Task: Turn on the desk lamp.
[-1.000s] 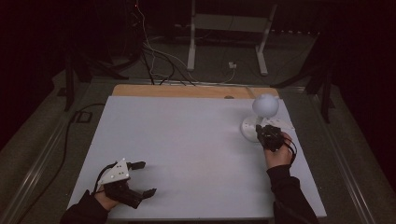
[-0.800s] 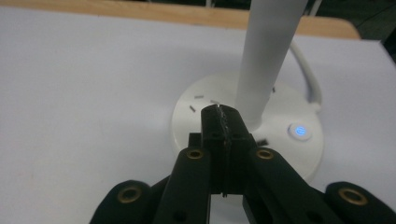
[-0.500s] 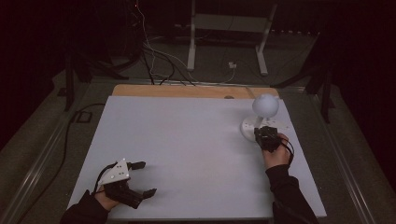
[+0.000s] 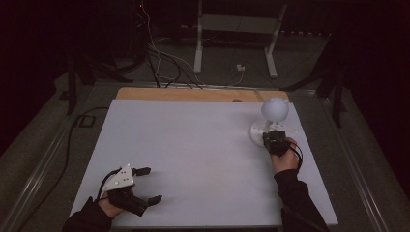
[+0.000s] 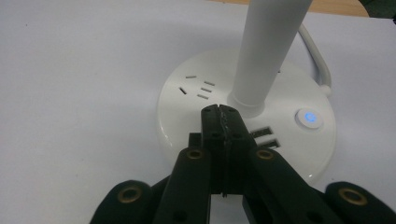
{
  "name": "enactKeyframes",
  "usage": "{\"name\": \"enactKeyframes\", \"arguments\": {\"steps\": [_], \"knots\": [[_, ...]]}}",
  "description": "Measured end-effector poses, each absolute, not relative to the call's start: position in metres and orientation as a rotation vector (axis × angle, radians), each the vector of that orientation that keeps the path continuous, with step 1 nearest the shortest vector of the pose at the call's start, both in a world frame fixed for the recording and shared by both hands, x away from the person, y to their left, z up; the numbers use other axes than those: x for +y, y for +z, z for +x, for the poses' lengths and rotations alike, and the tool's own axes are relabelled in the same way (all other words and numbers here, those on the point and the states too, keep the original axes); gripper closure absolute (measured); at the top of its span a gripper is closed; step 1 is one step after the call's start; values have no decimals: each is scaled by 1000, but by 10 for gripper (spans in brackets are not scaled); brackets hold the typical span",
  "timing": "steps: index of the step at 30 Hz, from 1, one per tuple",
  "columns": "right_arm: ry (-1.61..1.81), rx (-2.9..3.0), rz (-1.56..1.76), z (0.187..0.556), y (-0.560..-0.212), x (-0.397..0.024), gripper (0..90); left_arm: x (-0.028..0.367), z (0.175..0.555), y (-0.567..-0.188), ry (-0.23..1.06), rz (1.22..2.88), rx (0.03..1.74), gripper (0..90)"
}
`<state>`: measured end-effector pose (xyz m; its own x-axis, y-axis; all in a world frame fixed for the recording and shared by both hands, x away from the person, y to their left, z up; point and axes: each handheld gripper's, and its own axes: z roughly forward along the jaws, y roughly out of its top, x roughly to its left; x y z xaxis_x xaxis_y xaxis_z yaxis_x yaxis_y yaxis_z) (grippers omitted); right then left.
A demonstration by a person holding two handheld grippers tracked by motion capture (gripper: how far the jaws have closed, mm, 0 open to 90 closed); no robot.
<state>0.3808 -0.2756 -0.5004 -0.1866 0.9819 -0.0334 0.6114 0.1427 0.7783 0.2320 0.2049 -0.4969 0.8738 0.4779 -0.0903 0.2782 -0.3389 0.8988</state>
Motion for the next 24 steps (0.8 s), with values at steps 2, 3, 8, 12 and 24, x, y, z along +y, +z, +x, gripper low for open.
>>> {"name": "enactKeyframes", "arguments": {"steps": [2, 3, 8, 12, 24], "knots": [[855, 1870, 1516, 382, -501, -274, 900, 205, 232, -497, 226, 1941, 557, 3], [853, 1871, 1517, 382, -501, -274, 900, 205, 232, -497, 225, 1942, 558, 3], [842, 1876, 1506, 382, -502, -273, 900, 205, 232, -497, 223, 1941, 559, 3], [840, 1874, 1508, 382, -502, -274, 900, 205, 232, -497, 223, 1943, 557, 3], [812, 1874, 1481, 380, -503, -270, 900, 204, 232, -497, 223, 1948, 556, 3]]}}
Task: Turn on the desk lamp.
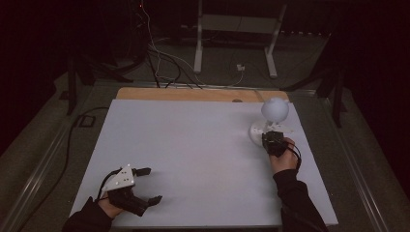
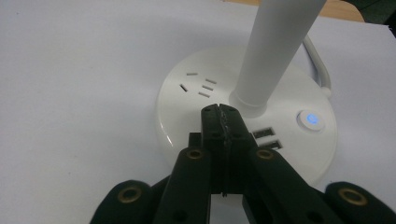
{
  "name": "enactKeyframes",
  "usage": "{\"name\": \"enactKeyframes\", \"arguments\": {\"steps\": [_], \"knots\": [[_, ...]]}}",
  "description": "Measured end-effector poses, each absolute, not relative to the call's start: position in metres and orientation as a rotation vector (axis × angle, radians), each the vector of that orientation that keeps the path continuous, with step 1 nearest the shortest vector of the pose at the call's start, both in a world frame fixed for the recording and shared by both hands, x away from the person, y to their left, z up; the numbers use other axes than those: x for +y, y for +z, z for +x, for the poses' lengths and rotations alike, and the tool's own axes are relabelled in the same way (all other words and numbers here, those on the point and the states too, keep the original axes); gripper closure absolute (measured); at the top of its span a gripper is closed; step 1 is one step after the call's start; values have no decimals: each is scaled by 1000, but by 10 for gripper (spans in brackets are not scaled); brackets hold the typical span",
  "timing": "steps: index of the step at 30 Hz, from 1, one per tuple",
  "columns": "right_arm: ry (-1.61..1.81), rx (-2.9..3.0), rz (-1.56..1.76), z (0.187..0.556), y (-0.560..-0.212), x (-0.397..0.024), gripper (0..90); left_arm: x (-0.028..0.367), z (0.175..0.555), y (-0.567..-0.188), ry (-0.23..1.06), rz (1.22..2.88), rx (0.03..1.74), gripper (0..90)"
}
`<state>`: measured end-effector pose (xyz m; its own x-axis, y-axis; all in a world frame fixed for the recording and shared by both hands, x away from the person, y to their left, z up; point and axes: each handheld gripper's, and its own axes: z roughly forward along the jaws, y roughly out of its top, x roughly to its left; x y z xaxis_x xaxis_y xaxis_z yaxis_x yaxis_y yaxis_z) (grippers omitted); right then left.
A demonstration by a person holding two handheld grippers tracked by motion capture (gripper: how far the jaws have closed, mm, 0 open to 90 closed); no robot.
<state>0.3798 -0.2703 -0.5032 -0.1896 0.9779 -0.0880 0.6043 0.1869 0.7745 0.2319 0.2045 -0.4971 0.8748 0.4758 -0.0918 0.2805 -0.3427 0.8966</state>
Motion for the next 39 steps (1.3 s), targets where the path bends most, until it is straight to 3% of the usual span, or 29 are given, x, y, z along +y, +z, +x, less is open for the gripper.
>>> {"name": "enactKeyframes", "arguments": {"steps": [9, 16, 23, 26, 29, 30, 35, 37, 38, 39], "knots": [[838, 1862, 1483, 379, -504, -271, 900, 205, 232, -497, 222, 1944, 558, 3], [897, 1845, 1468, 375, -497, -276, 803, 205, 232, -497, 224, 1946, 558, 3], [1010, 1878, 1409, 367, -485, -276, 490, 205, 232, -497, 224, 1944, 558, 3], [1016, 1886, 1430, 366, -482, -276, 459, 205, 232, -497, 222, 1943, 561, 3], [1018, 1889, 1445, 364, -479, -275, 357, 205, 232, -497, 223, 1944, 559, 3], [1020, 1896, 1437, 364, -477, -275, 258, 205, 232, -497, 221, 1941, 561, 3], [1063, 1914, 1424, 361, -473, -274, 163, 205, 232, -497, 222, 1941, 558, 3], [1096, 1973, 1369, 357, -470, -274, 54, 205, 232, -497, 220, 1941, 561, 3], [1096, 1973, 1369, 357, -470, -274, 54, 205, 232, -497, 223, 1942, 561, 3], [1141, 1996, 1352, 355, -468, -274, 0, 205, 232, -497, 224, 1941, 559, 3]]}}
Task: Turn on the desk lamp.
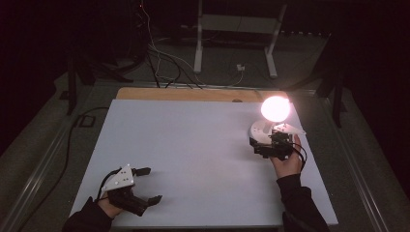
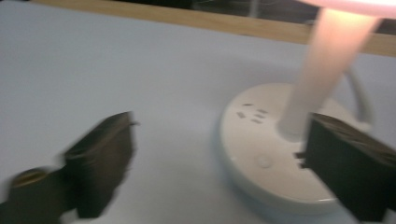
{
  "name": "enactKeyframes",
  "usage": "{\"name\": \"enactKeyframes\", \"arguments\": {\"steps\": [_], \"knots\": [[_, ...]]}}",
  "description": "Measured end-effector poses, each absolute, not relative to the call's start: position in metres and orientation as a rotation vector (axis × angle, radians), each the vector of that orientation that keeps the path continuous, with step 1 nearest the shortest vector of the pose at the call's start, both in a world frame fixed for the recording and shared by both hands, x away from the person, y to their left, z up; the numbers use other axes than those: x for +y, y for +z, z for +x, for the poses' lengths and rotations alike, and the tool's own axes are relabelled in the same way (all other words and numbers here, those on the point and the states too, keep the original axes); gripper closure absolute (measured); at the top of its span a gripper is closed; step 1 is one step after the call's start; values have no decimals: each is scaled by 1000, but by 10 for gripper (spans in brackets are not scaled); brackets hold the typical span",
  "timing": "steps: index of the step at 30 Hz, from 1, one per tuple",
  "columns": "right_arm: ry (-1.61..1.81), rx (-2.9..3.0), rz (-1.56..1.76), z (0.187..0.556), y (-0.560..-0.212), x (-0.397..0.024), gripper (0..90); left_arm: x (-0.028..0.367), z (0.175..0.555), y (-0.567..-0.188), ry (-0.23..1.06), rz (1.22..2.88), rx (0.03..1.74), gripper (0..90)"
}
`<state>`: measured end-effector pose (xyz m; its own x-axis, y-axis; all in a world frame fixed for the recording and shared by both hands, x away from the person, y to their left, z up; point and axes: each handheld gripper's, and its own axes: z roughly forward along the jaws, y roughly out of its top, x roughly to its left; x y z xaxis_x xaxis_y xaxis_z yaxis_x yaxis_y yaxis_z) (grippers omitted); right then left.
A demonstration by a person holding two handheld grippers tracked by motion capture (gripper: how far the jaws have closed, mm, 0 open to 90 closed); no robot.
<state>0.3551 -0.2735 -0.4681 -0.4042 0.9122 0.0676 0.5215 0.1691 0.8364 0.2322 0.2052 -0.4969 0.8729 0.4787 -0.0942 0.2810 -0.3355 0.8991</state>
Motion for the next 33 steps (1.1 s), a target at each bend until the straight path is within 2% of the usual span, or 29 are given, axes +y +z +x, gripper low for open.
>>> {"name": "enactKeyframes", "arguments": {"steps": [8, 33], "knots": [[1231, 1978, 1168, 344, -463, -275, 0, 205, 232, -497, 222, 1939, 559, 3], [1261, 2095, 1160, 304, -467, -284, 0, 205, 232, -497, 221, 1942, 561, 3]]}}
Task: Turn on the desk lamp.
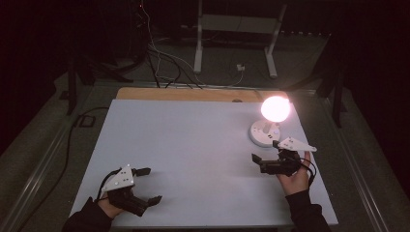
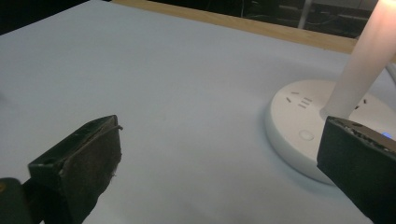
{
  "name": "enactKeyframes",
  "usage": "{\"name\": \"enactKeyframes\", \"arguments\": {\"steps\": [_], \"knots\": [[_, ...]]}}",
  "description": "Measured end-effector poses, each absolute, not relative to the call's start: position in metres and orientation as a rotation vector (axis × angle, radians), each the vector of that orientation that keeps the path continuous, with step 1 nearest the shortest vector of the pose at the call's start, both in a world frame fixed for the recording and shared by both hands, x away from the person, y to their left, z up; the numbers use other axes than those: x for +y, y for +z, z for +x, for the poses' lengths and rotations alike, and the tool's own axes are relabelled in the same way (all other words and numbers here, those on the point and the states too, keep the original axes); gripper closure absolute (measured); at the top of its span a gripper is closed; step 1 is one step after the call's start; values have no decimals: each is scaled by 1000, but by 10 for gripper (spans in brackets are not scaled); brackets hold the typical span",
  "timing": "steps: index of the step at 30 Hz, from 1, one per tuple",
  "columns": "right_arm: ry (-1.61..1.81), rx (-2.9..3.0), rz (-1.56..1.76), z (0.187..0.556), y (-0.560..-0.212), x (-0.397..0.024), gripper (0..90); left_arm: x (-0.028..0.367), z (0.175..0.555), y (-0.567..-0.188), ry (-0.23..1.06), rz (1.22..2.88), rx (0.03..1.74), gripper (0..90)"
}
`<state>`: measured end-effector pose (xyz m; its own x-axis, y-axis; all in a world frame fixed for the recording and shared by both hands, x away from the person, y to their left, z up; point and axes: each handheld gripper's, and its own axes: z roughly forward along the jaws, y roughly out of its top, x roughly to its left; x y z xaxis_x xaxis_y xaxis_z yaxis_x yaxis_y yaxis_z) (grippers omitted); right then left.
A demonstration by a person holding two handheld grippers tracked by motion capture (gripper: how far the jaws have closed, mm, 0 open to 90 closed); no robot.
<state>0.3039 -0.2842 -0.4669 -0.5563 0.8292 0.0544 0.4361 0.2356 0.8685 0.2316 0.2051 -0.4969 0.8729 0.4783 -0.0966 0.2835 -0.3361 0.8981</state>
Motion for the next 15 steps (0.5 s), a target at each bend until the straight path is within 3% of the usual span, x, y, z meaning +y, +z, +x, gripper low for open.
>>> {"name": "enactKeyframes", "arguments": {"steps": [15], "knots": [[1253, 2207, 1102, 278, -481, -289, 0, 205, 231, -497, 221, 1950, 556, 3]]}}
